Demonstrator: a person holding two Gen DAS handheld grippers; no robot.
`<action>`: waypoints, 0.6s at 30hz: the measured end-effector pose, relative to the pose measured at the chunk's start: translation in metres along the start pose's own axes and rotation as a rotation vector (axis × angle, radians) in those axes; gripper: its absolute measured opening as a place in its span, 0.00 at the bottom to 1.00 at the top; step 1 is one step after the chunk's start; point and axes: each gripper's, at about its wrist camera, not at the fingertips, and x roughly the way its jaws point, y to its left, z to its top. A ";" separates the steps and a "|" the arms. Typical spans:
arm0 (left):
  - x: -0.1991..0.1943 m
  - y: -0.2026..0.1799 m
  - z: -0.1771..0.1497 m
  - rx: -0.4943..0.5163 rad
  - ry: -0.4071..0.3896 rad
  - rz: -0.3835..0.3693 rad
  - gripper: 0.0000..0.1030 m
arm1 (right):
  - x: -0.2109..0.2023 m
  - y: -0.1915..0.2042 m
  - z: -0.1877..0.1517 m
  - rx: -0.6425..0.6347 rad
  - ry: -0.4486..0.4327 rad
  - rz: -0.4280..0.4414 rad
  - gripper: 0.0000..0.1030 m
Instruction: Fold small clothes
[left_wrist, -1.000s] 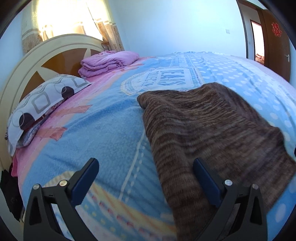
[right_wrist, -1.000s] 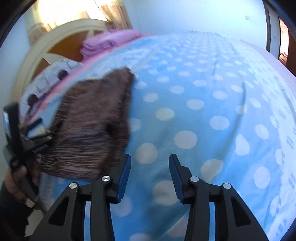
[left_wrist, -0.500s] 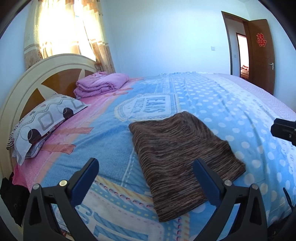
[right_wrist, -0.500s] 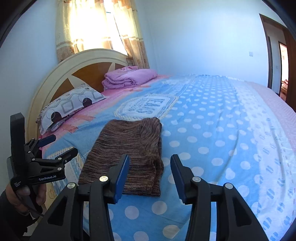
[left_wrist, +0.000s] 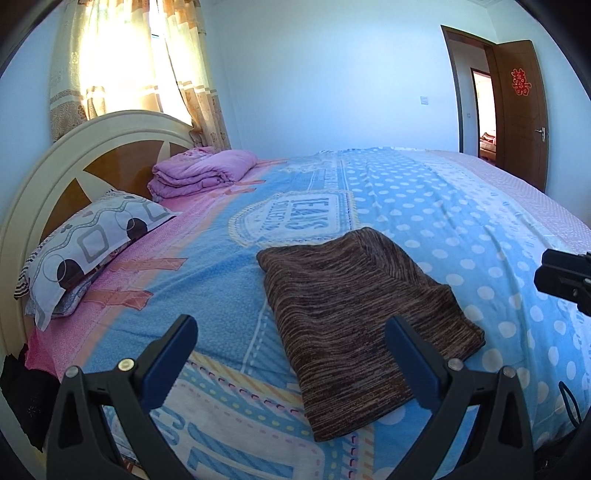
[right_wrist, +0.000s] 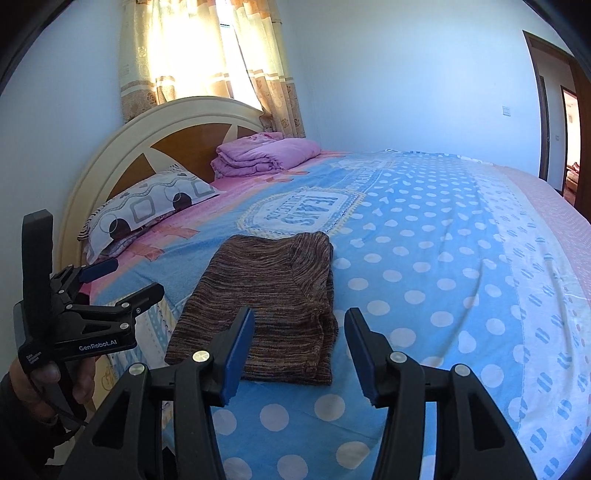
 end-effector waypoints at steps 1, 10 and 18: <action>0.000 0.000 0.000 0.000 0.000 -0.001 1.00 | 0.000 0.000 0.000 0.000 -0.001 0.000 0.51; 0.000 0.000 -0.001 0.003 0.001 0.000 1.00 | 0.000 0.002 -0.001 -0.003 -0.001 0.006 0.51; 0.000 0.000 -0.002 0.001 0.004 0.001 1.00 | 0.000 0.004 -0.003 -0.008 0.000 0.009 0.52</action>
